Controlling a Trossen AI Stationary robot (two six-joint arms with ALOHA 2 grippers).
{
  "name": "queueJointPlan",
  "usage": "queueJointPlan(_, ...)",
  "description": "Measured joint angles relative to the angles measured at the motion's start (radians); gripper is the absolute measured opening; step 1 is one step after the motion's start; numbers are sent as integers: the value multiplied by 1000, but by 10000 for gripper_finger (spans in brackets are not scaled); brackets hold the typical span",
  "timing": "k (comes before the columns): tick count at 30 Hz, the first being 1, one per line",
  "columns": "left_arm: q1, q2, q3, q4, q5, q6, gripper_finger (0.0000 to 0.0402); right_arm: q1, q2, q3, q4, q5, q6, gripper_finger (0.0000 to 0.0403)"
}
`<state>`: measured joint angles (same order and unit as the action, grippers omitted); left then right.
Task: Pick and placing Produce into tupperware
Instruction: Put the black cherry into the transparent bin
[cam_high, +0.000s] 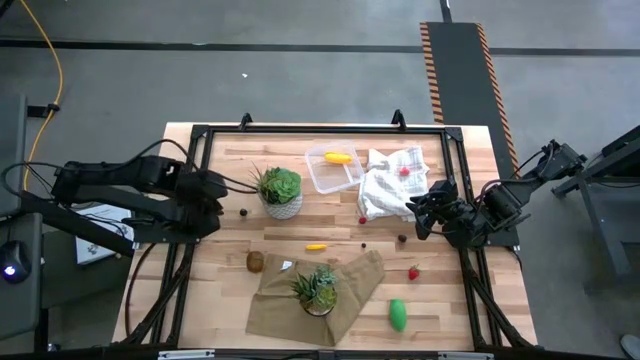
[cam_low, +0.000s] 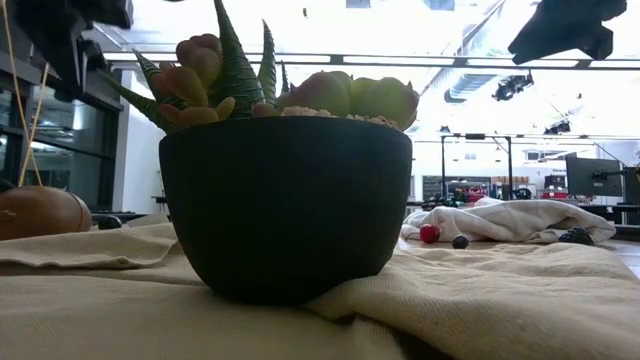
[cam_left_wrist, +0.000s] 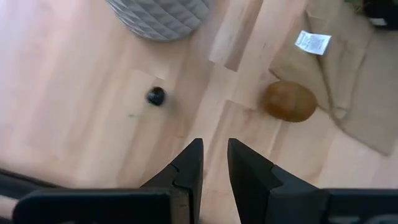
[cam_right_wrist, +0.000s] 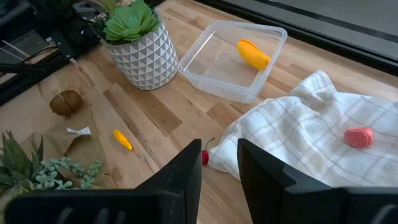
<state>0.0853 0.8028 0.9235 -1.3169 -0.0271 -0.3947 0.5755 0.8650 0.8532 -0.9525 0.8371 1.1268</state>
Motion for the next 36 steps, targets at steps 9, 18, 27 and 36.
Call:
queueJointPlan(9, 0, 57, 85, -80, -82, 209, 62, 0, 0, 0, 30, 1, 18, 94)
queueJointPlan(18, 1, 158, 93, -104, -135, 87, 62, 0, 0, 0, 31, 0, 84, 94)
queueJointPlan(27, 0, 223, 93, -102, -20, -435, 62, 0, 0, 0, 53, 0, 105, 94)
queueJointPlan(36, 0, 225, 93, -88, -76, -1080, 63, 0, 0, 0, 79, -1, 25, 94)
